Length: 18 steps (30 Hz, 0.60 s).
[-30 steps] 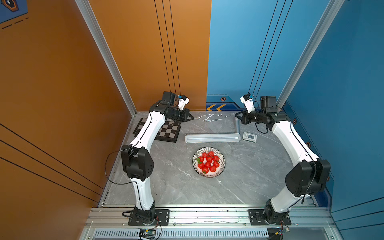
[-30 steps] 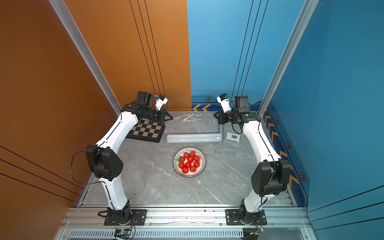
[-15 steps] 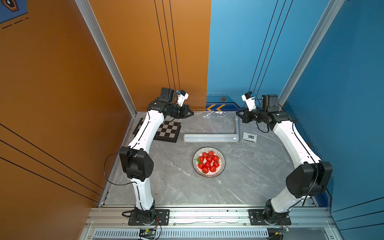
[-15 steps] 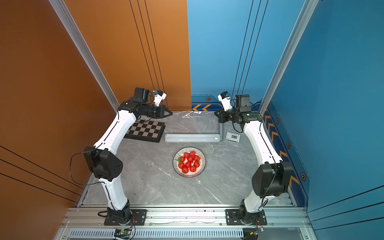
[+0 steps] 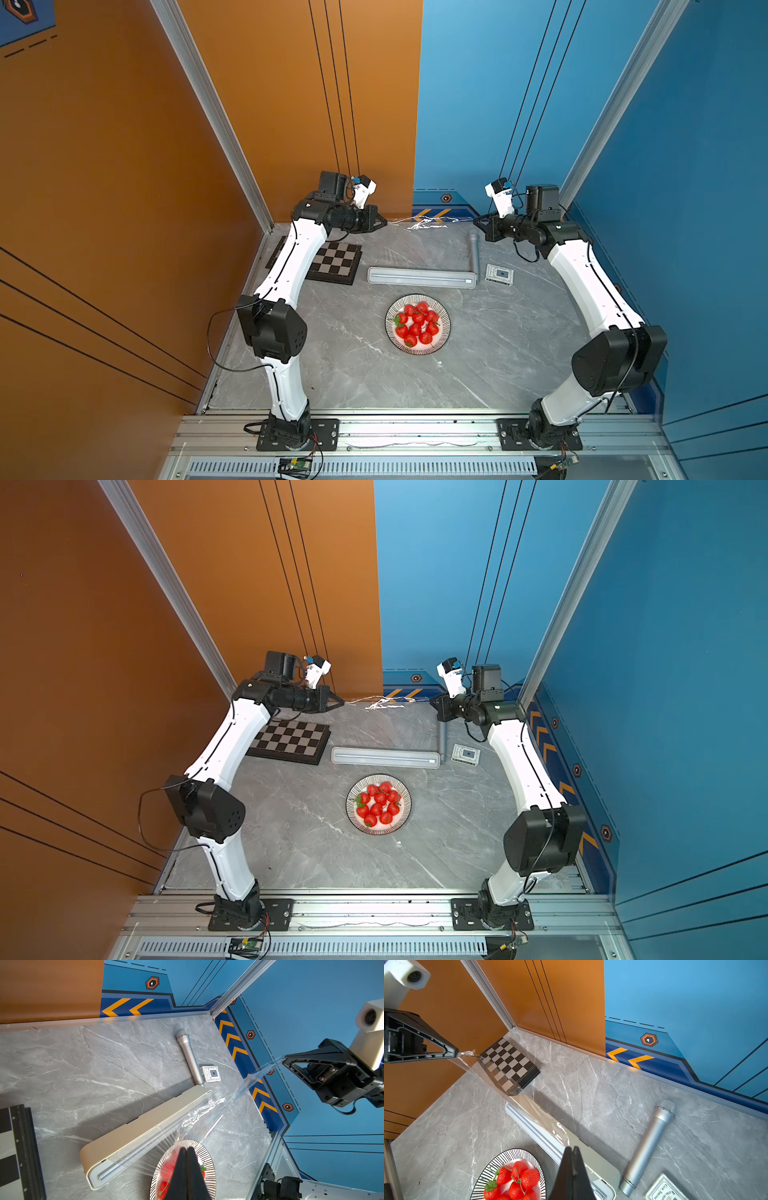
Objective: Wrap the plate with plastic wrap
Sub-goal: Pull the plastic wrap from the plastic wrap cutting box.
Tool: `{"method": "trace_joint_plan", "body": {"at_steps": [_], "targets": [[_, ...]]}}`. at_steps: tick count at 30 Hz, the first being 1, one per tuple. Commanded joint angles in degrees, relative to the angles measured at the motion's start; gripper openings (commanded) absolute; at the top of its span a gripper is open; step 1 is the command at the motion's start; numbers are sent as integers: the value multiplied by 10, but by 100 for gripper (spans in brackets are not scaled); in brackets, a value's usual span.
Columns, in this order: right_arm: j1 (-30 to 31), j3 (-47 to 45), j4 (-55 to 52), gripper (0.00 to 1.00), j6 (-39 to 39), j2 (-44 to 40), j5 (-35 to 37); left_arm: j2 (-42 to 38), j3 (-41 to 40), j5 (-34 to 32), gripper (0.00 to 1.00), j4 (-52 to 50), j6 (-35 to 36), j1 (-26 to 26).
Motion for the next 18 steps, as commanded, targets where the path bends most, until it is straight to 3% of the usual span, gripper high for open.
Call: {"method": "trace_joint_plan", "body": {"at_steps": [1,18], "targets": [[3,26,27,0,8,-24,8,-26,29,3,0,7,-5,6],[6,60,27,0,13,-21,15,-33,71,3,0,7,-14,8]]}}
